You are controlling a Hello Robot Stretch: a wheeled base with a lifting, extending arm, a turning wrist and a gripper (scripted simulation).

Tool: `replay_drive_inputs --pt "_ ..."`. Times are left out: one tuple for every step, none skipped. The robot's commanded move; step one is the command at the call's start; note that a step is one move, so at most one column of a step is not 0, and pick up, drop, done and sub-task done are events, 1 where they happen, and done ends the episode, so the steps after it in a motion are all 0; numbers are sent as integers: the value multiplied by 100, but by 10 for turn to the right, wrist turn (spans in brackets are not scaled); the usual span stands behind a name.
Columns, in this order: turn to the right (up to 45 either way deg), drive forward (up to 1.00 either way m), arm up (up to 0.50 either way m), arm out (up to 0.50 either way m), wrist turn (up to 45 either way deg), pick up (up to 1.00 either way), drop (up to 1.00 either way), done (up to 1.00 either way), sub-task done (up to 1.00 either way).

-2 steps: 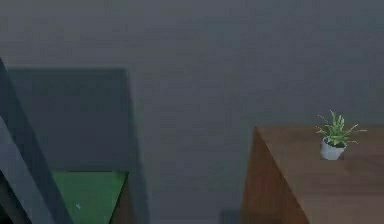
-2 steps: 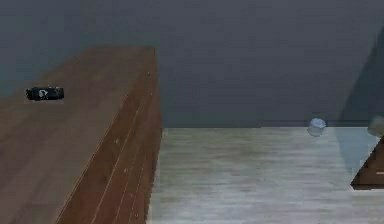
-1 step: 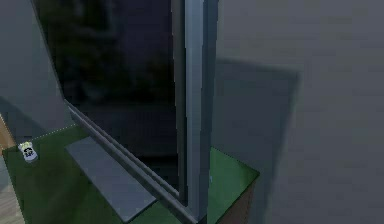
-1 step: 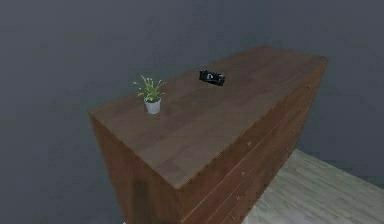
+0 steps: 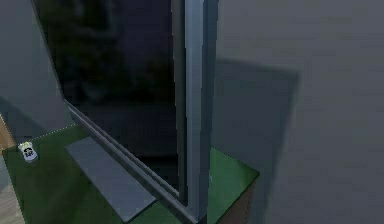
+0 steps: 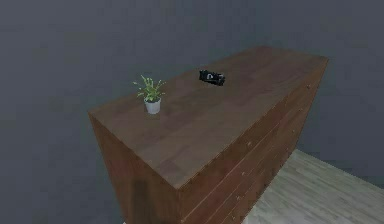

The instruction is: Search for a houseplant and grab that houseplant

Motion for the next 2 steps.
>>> replay_drive_inputs --pt "0 0 38 0 0 0 0 0 0" --pt "0 0 0 46 0 0 0 0 0"
